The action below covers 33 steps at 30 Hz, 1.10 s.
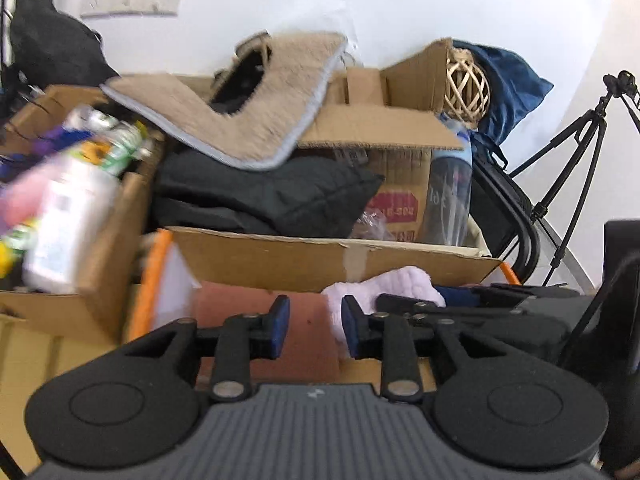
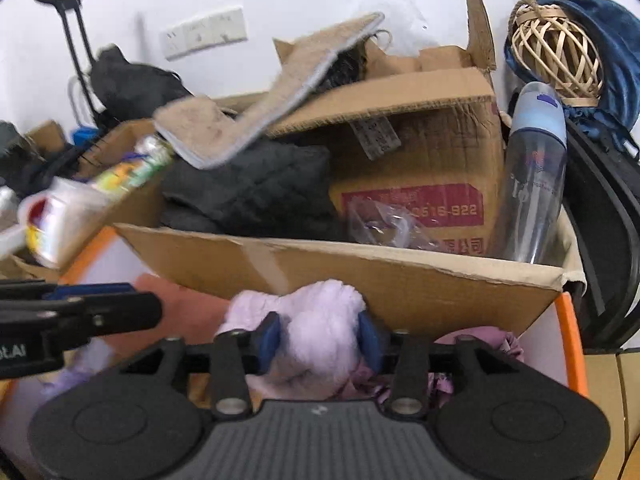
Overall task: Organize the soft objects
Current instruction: 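Carry the lavender towel into the red box and open the right gripper, then grasp the crumpled white tissue with the right gripper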
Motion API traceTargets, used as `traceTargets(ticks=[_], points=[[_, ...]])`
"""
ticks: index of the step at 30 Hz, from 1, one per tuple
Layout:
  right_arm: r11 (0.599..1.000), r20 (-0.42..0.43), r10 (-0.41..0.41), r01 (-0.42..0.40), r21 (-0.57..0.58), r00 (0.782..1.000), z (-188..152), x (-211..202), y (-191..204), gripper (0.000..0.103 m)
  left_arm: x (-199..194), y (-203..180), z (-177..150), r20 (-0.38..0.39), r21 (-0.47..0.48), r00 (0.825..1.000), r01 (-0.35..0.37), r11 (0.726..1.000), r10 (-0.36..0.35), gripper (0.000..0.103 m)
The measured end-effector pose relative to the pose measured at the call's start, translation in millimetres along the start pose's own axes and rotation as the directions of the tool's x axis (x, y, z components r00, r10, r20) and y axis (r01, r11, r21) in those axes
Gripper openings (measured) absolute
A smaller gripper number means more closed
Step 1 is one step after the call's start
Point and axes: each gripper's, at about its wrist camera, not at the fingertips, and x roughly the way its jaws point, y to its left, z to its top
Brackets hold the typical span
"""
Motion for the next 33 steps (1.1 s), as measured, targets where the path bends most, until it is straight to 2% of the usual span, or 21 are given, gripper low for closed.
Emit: traceTargets(ticks=[1,3,6,8,12,15,17,19,20,23,24,26,27,28,29,30,31,32,33], points=[[1.0,0.0,0.02,-0.02,0.02,1.0,2.2,-12.1,-1.6,0.059,-15.1,-0.8,1.6,0.013,0.009,1.0,-0.007,1.0,0.007,0.028],[0.999,0.027,0.027,-0.028,0.042,0.999,2.9,-43.2,1.7,0.059,-49.9,-4.7,1.7,0.045,0.026,0.999,-0.012,1.0,0.01,0.029],[1.0,0.067,0.012,-0.013,0.014,0.998,1.9,-101.3,13.2,0.059,-105.7,-13.2,-0.9,0.091,0.051,0.995,-0.031,0.998,0.026,0.033],[1.0,0.097,0.014,-0.014,0.001,0.995,-1.0,-146.5,19.8,0.059,-141.7,-22.8,-8.1,0.132,0.079,0.991,-0.043,0.996,0.032,0.04],[0.999,0.177,0.025,-0.018,-0.04,0.984,-20.2,-241.5,30.2,0.062,-211.6,-44.5,-40.6,0.193,0.175,0.98,-0.077,0.981,0.043,0.042],[0.999,0.235,0.033,-0.023,-0.045,0.971,-44.1,-299.8,33.0,0.068,-256.2,-56.3,-69.1,0.249,0.198,0.967,-0.109,0.974,0.058,0.047],[0.998,0.268,0.029,-0.013,-0.059,0.963,-68.2,-332.8,38.1,0.071,-287.4,-65.1,-96.5,0.323,0.221,0.943,-0.156,0.963,0.079,0.052],[0.995,0.313,0.04,-0.008,-0.101,0.949,-107.6,-368.3,49.2,0.074,-318.7,-73.4,-133.7,0.399,0.242,0.914,-0.18,0.954,0.071,0.061],[0.991,0.333,0.062,-0.018,-0.133,0.941,-130.1,-383.8,53.3,0.074,-334.2,-76.1,-154.9,0.428,0.249,0.902,-0.177,0.952,0.056,0.067],[0.983,0.387,0.121,-0.057,-0.172,0.914,-203.3,-423.3,65.8,0.077,-375.9,-78.4,-226.9,0.486,0.247,0.874,-0.149,0.957,0.011,0.075],[0.982,0.406,0.129,-0.058,-0.182,0.905,-232.5,-435.0,70.8,0.077,-389.8,-78.9,-257.2,0.51,0.239,0.86,-0.155,0.959,0.012,0.077],[0.982,0.449,0.11,-0.028,-0.186,0.887,-294.5,-454.6,81.1,0.083,-410.5,-82.3,-315.9,0.574,0.215,0.817,-0.216,0.952,0.055,0.089],[0.986,0.472,0.072,0.01,-0.169,0.879,-323.4,-462.4,86.9,0.084,-418.8,-83.3,-345.8,0.597,0.209,0.799,-0.247,0.946,0.076,0.091],[0.986,0.492,0.02,0.063,-0.152,0.87,-355.9,-469.1,93.1,0.085,-424.1,-83.1,-371.2,0.597,0.205,0.797,-0.259,0.944,0.089,0.094],[0.985,0.5,-0.015,0.1,-0.144,0.866,-379.0,-473.1,98.7,0.085,-427.2,-82.1,-389.7,0.577,0.195,0.812,-0.248,0.949,0.093,0.094],[0.985,0.507,-0.04,0.118,-0.124,0.861,-403.7,-476.7,103.0,0.085,-429.3,-80.6,-402.9,0.544,0.178,0.834,-0.226,0.958,0.095,0.094],[0.99,0.501,-0.031,0.096,-0.105,0.865,-422.3,-478.4,102.8,0.085,-429.3,-79.6,-411.5,0.507,0.17,0.857,-0.198,0.965,0.086,0.094],[0.994,0.472,-0.007,0.059,-0.095,0.882,-435.6,-478.0,102.3,0.085,-428.7,-79.0,-416.6,0.477,0.167,0.875,-0.176,0.97,0.077,0.094],[0.994,0.439,0.012,0.036,-0.101,0.899,-444.7,-477.1,102.1,0.084,-428.3,-79.3,-419.0,0.464,0.171,0.882,-0.177,0.969,0.079,0.094]])
